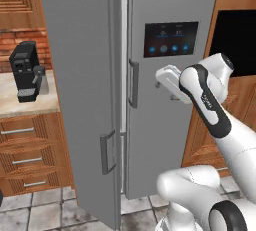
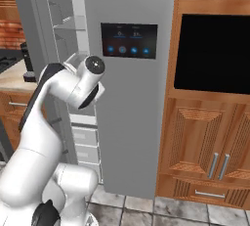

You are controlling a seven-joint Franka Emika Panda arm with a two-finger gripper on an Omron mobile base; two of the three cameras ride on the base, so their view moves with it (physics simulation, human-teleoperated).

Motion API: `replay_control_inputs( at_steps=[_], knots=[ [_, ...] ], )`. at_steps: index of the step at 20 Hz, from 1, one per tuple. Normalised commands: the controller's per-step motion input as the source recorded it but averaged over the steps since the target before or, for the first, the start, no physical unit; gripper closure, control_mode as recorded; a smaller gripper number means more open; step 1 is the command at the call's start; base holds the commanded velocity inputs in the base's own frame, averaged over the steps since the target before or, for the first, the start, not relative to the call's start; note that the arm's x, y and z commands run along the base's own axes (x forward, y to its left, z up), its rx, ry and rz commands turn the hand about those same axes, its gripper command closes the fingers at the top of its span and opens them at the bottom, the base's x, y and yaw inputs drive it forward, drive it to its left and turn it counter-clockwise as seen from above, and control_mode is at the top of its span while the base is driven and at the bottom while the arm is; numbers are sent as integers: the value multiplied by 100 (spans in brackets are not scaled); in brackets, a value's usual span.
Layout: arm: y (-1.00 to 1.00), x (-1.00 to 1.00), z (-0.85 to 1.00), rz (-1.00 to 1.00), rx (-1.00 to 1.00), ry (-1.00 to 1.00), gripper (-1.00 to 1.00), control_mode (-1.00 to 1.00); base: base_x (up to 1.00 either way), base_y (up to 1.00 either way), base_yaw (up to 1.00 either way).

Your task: Take the lemon wedge from the fridge and place it on the plate with fish on the dining counter.

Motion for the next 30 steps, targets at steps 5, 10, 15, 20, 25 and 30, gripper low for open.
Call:
replay_control_inputs(
  at_steps=[5,10,15,20,25,30],
  knots=[
    [55,29,-5,0,0,0,-100,-100,0,0,0],
    [6,25,-10,6,19,0,-100,-100,0,0,0],
    [8,22,-1,6,21,0,-100,-100,0,0,0],
    [42,69,-8,0,2,0,-100,-100,0,0,0],
    [39,54,-5,0,1,0,-100,-100,0,0,0],
    [23,27,0,0,1,0,-100,-100,0,0,0]
  ],
)
